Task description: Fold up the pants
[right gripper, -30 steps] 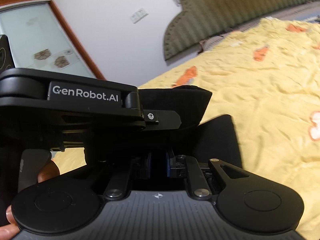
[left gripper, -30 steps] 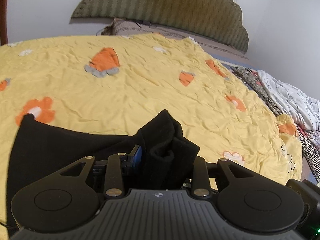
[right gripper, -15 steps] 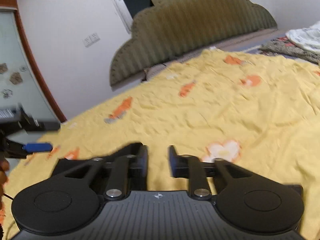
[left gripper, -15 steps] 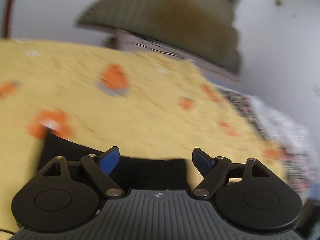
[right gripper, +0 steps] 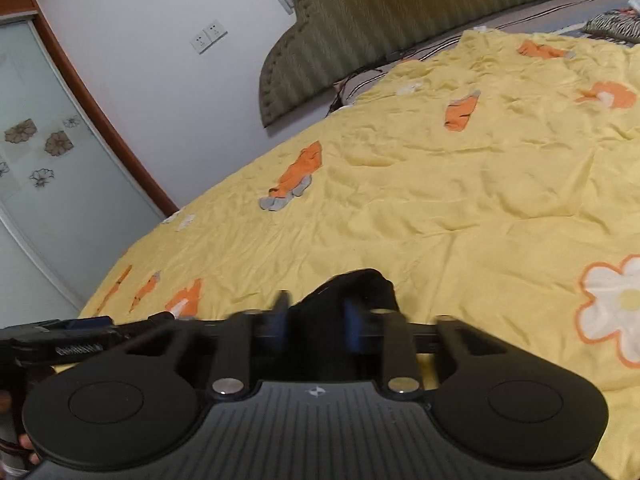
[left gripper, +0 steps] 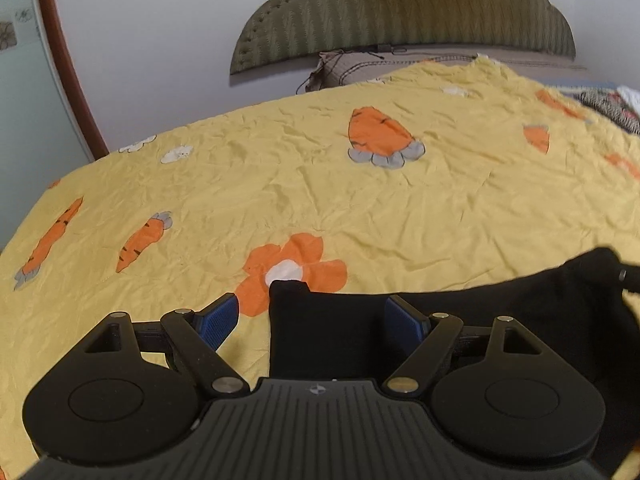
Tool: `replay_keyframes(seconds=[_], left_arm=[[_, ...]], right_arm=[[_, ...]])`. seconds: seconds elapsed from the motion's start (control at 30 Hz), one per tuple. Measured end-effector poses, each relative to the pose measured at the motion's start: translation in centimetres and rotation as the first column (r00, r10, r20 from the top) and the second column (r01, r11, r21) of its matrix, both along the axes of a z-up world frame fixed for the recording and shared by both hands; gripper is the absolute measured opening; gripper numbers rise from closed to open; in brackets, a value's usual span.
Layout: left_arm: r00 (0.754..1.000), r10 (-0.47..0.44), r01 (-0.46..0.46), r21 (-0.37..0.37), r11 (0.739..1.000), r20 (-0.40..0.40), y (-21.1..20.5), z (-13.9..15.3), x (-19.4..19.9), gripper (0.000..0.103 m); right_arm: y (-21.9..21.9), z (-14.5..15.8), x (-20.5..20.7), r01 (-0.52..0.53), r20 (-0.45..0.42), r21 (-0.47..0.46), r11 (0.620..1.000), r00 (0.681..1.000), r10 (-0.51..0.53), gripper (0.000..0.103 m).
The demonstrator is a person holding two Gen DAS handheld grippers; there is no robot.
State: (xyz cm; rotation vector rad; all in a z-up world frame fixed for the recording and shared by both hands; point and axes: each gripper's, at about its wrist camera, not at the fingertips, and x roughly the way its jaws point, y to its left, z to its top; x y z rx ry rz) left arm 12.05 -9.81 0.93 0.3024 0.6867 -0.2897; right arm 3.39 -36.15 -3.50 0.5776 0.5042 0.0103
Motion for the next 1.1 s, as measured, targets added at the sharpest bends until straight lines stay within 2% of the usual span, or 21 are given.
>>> replay_keyframes(seconds=[0.03,0.2,0.23,0.3,0.37,0.4,0.47,0.53,0.6,0.63,0.67,0.7,0.73,0.77,0.8,0.83,0.87,0.93,0.97,1.03,1.1], left_arm=[[1.000,-0.003,0.003,0.007,1.000,-0.004,-0.1,-0.4,0.2,0.082],[1.000,0.027,-0.027,0.008,1.000,-0.013,-0.4,-2.0,1.9,0.082],[0.999,0.038,-0.037,0.014,0.999,-0.018,-0.5,-2.3,2.3,0.082],[0.998,0.050,-0.050,0.016,0.999,-0.030,-0.5,-3.0,3.0,0.084],[0.997,0.061,-0.061,0.014,0.998,-0.040,-0.1,-2.8,2.9,0.083],[0.998,0.057,-0.057,0.000,0.998,-0.033,0.1,-2.4,2.5,0.083],[0.999,0.036,-0.037,-0.014,0.999,-0.020,0.5,-1.7,1.6,0.084],[1.000,0.009,-0.010,-0.009,1.000,-0.029,0.2,-1.6,1.3,0.087],[0.999,-0.011,0.012,0.015,1.000,-0.048,-0.6,-2.5,1.4,0.088],[0.999,-0.004,0.005,0.030,1.000,-0.050,-1.0,-2.8,1.5,0.087],[0.999,0.004,-0.003,0.031,1.000,-0.046,-1.2,-2.7,1.4,0.085],[0.999,0.003,-0.003,0.018,1.000,-0.042,-1.2,-2.3,1.0,0.085],[0.999,-0.010,0.010,-0.005,1.000,-0.042,-1.0,-1.8,0.5,0.085],[0.998,-0.038,0.036,-0.032,0.999,-0.046,-1.0,-1.3,-0.3,0.087],[0.996,-0.067,0.064,-0.053,0.997,-0.050,-1.0,-0.7,-1.2,0.087],[0.994,-0.097,0.093,-0.070,0.993,-0.055,-1.1,-0.3,-2.2,0.088],[0.989,-0.133,0.127,-0.080,0.989,-0.064,-1.3,-0.1,-3.3,0.088],[0.975,-0.204,0.197,-0.087,0.977,-0.087,-2.3,-0.3,-5.1,0.088],[0.967,-0.237,0.228,-0.091,0.969,-0.098,-2.9,-0.5,-6.1,0.088],[0.953,-0.283,0.274,-0.090,0.958,-0.106,-4.0,-1.2,-7.5,0.088],[0.946,-0.310,0.306,-0.051,0.951,-0.096,-5.4,-2.1,-8.7,0.088]], right_arm=[[0.1,0.1,0.1,0.002,-0.005,-0.023,1.000,1.000,-0.002,0.012],[-0.4,0.8,-0.4,0.053,0.000,-0.109,0.993,0.999,-0.053,0.011],[-0.4,0.4,0.0,0.043,-0.012,-0.109,0.993,0.999,-0.044,0.011],[0.1,-0.4,0.8,0.019,-0.059,-0.167,0.986,0.998,-0.029,0.011],[0.0,0.1,-0.2,0.049,-0.045,-0.169,0.984,0.997,-0.057,0.022],[0.1,0.7,-1.0,0.091,-0.034,-0.190,0.978,0.995,-0.099,0.022],[0.8,2.3,-3.3,0.167,0.008,-0.304,0.938,0.985,-0.173,0.022],[1.5,3.6,-5.3,0.120,0.030,-0.320,0.940,0.993,-0.116,0.022],[2.9,3.8,-6.5,-0.021,0.026,-0.271,0.962,0.999,0.030,0.022],[3.9,3.5,-6.8,-0.092,0.005,-0.274,0.957,0.995,0.097,0.022],[4.9,3.0,-6.9,-0.138,-0.030,-0.307,0.942,0.990,0.135,0.022],[5.8,2.2,-6.9,-0.151,-0.077,-0.380,0.912,0.988,0.131,0.022],[6.3,1.3,-6.9,-0.118,-0.125,-0.478,0.870,0.990,0.066,0.024],[6.4,0.8,-7.3,-0.051,-0.134,-0.551,0.833,0.991,-0.027,0.024],[6.0,1.0,-8.2,0.028,-0.108,-0.581,0.814,0.988,-0.111,0.024],[5.3,1.5,-9.4,0.083,-0.071,-0.553,0.829,0.987,-0.146,0.024],[4.3,2.2,-10.9,0.117,-0.021,-0.477,0.871,0.989,-0.145,0.024],[2.7,2.8,-12.9,0.107,0.028,-0.300,0.948,0.994,-0.103,0.024],[2.3,2.7,-13.4,0.080,0.025,-0.229,0.970,0.997,-0.076,0.024],[2.1,2.0,-13.5,0.039,-0.001,-0.170,0.985,0.999,-0.039,0.024],[2.1,1.0,-13.2,0.014,-0.035,-0.131,0.991,0.999,-0.019,0.024]])
